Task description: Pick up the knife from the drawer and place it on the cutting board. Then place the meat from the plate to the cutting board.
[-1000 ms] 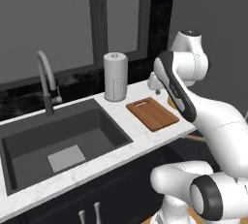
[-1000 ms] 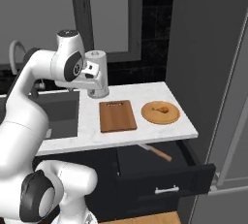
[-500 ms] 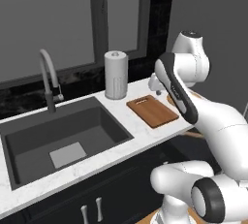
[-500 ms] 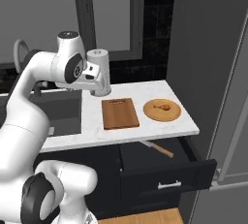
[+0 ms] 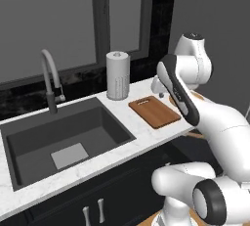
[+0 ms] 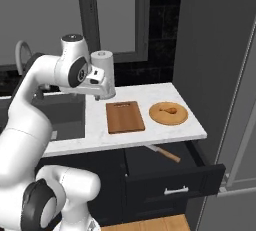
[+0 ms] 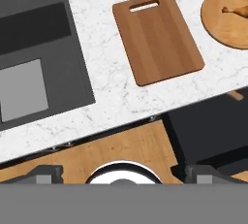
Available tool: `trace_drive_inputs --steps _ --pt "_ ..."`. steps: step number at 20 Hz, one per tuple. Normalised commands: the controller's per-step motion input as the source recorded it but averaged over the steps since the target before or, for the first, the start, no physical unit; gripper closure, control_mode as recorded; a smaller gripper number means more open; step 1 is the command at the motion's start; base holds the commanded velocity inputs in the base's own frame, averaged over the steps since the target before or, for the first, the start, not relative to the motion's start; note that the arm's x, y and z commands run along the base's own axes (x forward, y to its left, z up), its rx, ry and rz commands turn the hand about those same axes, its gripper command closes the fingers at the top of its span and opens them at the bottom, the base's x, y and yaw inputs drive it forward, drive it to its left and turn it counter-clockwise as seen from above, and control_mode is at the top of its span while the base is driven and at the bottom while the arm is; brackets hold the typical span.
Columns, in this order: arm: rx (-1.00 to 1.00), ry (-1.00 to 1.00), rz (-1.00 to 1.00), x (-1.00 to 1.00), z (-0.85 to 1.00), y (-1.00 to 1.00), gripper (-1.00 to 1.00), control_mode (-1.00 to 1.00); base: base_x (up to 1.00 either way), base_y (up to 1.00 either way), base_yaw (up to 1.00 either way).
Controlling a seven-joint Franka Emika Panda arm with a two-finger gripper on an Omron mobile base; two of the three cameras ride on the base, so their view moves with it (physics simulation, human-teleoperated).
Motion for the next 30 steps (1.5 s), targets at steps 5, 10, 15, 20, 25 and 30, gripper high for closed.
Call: trace_drive_inputs --steps 5,10,15,20,25,30 --pt "0.06 0.0 -0.01 -0.21 -0.75 -0.93 -1.0 -1.0 0.0 0.0 0.0" --pt "0.05 0.03 -0.01 -0.12 -0.74 -0.95 -1.0 -1.0 0.0 0.0 0.0" --pt "0.04 0.15 -0.01 -0.01 -0.51 -0.97 -1.0 -1.0 0.0 0.0 0.0" --pt "0.0 0.17 -0.01 0.16 -0.7 -0.42 -1.0 -1.0 0.0 0.0 0.0" --pt "0.0 0.05 0.0 0.04 -0.54 -0.34 -1.0 -1.0 0.0 0.0 0.0" --pt "0.01 0.01 0.0 0.05 -0.67 -0.3 -1.0 -1.0 0.0 0.0 0.0"
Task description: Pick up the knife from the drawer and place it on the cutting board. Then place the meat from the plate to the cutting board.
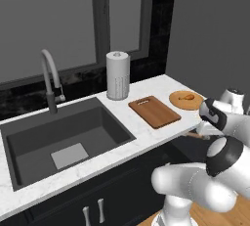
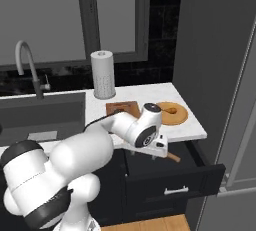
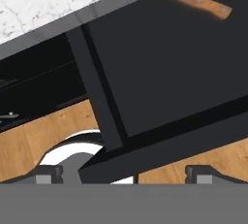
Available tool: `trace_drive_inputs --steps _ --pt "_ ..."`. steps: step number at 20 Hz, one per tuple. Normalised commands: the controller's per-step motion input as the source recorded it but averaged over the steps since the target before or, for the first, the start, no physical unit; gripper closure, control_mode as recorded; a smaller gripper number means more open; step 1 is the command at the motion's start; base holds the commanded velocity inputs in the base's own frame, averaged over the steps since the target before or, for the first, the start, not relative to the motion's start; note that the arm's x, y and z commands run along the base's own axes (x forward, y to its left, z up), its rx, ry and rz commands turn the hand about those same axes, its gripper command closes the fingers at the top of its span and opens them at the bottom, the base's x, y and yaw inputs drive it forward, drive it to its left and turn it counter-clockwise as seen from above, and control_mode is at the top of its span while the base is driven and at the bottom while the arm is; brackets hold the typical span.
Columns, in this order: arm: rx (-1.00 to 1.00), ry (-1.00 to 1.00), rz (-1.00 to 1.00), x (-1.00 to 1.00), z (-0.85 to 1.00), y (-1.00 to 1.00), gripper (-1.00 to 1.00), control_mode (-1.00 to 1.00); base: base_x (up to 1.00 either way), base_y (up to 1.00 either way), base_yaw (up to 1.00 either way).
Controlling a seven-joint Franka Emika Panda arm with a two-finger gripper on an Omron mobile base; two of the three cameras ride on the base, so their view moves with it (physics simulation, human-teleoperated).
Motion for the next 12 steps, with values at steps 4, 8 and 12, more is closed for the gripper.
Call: trace_drive_inputs --steps 4,8,12 --pt "0.02 0.04 0.0 0.18 -0.44 -0.2 -1.0 -1.0 0.0 0.0 0.0" --pt "0.03 0.05 0.0 0.04 -0.41 -0.33 -1.0 -1.0 0.0 0.0 0.0" --pt "0.01 0.1 0.0 0.15 -0.34 -0.18 -1.0 -1.0 0.0 0.0 0.0"
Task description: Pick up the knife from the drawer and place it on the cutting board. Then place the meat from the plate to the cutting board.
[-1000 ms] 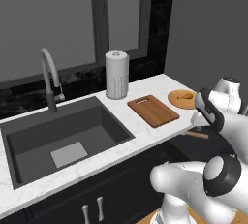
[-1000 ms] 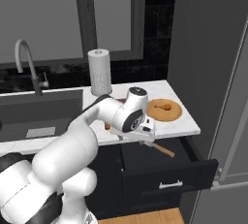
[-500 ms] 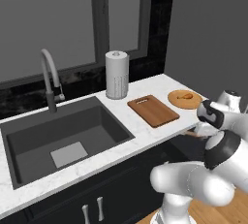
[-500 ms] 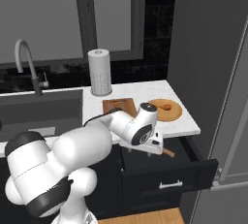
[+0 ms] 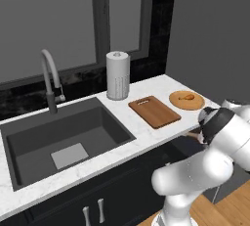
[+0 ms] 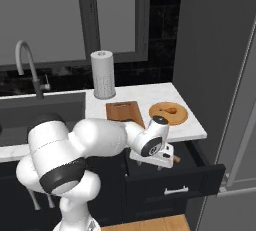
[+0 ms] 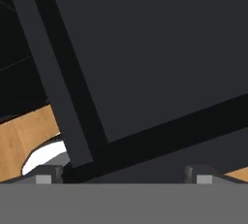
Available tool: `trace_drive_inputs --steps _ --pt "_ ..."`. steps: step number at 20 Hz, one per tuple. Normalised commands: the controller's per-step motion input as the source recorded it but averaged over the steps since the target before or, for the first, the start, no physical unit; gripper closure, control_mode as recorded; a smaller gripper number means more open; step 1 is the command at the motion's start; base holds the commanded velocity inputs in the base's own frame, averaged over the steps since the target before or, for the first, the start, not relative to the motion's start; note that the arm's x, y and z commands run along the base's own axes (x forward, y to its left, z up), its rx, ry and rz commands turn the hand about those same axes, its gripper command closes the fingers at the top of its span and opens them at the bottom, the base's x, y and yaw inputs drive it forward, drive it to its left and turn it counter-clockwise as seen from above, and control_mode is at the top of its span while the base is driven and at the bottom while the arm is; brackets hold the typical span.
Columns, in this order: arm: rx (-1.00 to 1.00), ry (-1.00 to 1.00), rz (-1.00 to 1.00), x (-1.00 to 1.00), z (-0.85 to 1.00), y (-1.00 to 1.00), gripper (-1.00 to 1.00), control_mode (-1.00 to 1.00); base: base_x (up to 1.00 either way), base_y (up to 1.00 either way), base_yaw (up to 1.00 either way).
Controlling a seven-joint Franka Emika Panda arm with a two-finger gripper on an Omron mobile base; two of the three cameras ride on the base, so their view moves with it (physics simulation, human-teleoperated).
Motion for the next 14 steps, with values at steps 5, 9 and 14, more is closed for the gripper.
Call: trace_drive_inputs --steps 5,9,14 --pt "0.0 0.06 0.0 0.11 -0.36 -0.14 -1.0 -1.0 0.0 0.0 0.0" --pt "0.01 0.0 0.0 0.01 -0.21 -0.16 -1.0 -1.0 0.0 0.0 0.0" --pt "0.0 0.01 0.0 0.0 -0.19 -0.05 -1.0 -1.0 0.0 0.0 0.0"
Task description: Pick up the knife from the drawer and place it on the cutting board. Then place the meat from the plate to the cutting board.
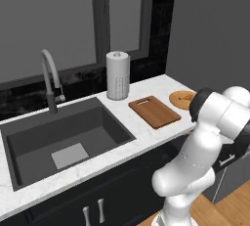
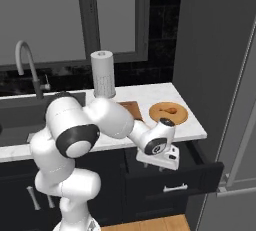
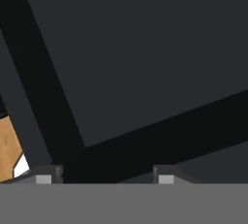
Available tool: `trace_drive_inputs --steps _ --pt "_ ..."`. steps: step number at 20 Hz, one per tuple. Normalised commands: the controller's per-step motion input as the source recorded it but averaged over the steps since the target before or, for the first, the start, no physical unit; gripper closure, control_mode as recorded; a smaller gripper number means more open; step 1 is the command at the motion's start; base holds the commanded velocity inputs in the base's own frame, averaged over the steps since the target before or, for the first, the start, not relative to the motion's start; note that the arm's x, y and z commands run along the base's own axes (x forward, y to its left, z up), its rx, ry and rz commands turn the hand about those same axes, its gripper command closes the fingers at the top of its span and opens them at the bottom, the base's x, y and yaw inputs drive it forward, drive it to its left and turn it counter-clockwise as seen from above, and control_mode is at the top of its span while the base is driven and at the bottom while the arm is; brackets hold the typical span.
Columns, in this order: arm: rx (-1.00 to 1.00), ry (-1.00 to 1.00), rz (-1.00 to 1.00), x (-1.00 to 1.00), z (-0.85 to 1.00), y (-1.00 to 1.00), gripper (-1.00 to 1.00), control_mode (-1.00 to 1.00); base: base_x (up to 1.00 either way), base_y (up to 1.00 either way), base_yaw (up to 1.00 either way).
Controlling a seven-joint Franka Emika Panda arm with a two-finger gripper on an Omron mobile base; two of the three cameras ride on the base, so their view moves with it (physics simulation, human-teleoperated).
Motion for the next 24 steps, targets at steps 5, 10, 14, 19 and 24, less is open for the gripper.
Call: trace_drive_inputs --steps 5,10,14,19,24 --pt "0.0 0.07 0.0 -0.27 -0.39 -0.01 -1.0 -1.0 0.0 0.0 0.0" --pt "0.0 0.12 0.0 -0.92 -0.63 0.0 -1.0 -1.0 0.0 0.0 0.0" --pt "0.0 0.11 0.0 -1.0 -0.65 0.0 -1.0 -1.0 0.0 0.0 0.0" --pt "0.0 0.09 0.0 -1.0 -0.71 -0.03 -1.0 -1.0 0.0 0.0 0.0" --pt "0.0 0.06 0.0 -1.0 -0.67 -0.03 -1.0 -1.0 0.0 0.0 0.0"
